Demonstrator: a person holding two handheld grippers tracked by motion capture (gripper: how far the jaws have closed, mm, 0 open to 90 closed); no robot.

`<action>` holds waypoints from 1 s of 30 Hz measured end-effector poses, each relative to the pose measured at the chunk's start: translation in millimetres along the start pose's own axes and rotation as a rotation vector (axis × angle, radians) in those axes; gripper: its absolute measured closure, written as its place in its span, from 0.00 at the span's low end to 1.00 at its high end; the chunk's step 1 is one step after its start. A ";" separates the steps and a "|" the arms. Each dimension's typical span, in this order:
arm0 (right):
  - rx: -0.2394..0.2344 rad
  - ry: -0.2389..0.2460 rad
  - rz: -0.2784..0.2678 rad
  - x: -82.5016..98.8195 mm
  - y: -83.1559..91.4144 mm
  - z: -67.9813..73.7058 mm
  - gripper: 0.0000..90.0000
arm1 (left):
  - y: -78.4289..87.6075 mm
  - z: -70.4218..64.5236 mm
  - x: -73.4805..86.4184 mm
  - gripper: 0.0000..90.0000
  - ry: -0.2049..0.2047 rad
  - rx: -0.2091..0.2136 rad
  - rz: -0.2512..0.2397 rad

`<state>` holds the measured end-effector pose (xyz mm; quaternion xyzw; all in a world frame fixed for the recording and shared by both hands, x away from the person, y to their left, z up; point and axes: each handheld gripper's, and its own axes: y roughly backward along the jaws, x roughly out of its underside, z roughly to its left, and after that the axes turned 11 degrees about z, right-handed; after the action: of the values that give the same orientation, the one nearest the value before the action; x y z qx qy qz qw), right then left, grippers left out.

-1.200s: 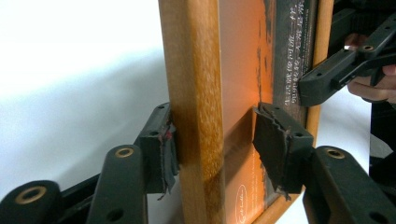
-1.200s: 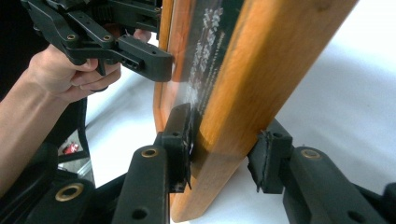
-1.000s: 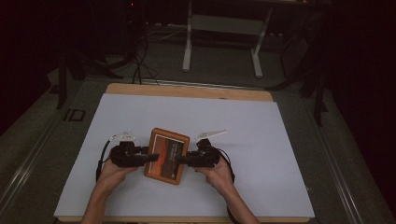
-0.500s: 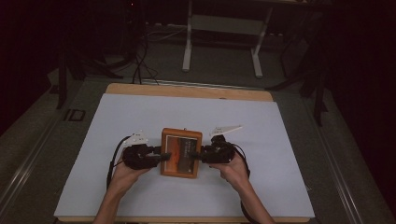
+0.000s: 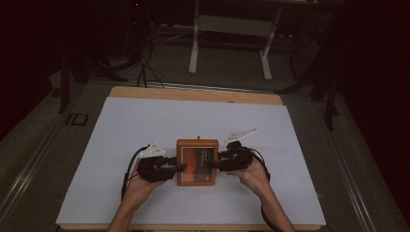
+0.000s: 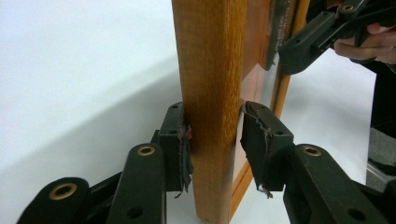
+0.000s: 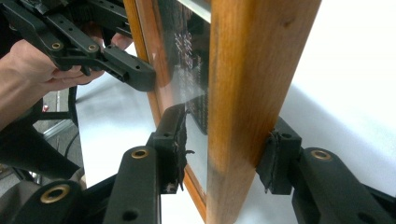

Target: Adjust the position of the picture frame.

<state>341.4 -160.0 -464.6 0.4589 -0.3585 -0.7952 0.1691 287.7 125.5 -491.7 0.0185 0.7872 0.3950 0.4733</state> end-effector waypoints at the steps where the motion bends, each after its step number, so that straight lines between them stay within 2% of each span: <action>1: 0.000 -0.001 0.002 0.7 0.8 -0.4 0.63 | -0.9 -1.0 -0.3 0.69 0.002 0.004 0.002; 7: -0.028 -0.028 -0.006 8.8 6.2 -2.0 0.63 | -3.1 -6.9 -2.8 0.70 -0.012 0.020 0.008; 10: -0.025 -0.039 -0.006 13.2 5.9 -3.3 0.62 | -9.3 -8.0 -2.8 0.69 -0.015 0.014 0.025; 14: -0.023 -0.068 -0.018 17.5 4.2 -8.2 0.62 | -13.7 -6.1 -4.0 0.68 -0.006 0.012 0.022; 16: -0.013 -0.101 -0.029 17.5 2.1 -10.2 0.61 | -16.5 -3.3 -4.7 0.68 0.003 0.007 0.022; 19: -0.005 -0.126 -0.033 16.8 0.1 -11.4 0.60 | -17.8 -1.8 -5.5 0.67 0.004 -0.003 0.028; 22: 0.015 -0.157 -0.039 17.6 -1.5 -11.8 0.59 | -19.2 -1.8 -6.2 0.66 0.007 -0.038 0.036; 24: 0.040 -0.165 -0.029 18.3 -2.5 -12.0 0.59 | -20.8 -1.8 -7.1 0.67 0.006 -0.080 0.056; 26: 0.063 -0.178 -0.017 19.5 -4.2 -13.2 0.58 | -22.6 0.2 -7.3 0.68 0.014 -0.073 0.059; 30: 0.060 -0.190 -0.024 19.6 -6.4 -16.3 0.58 | -24.0 4.0 -6.9 0.67 0.028 -0.057 0.057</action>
<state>345.5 -174.1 -486.4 0.3906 -0.3911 -0.8259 0.1109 302.7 108.6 -502.9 0.0220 0.7813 0.4306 0.4513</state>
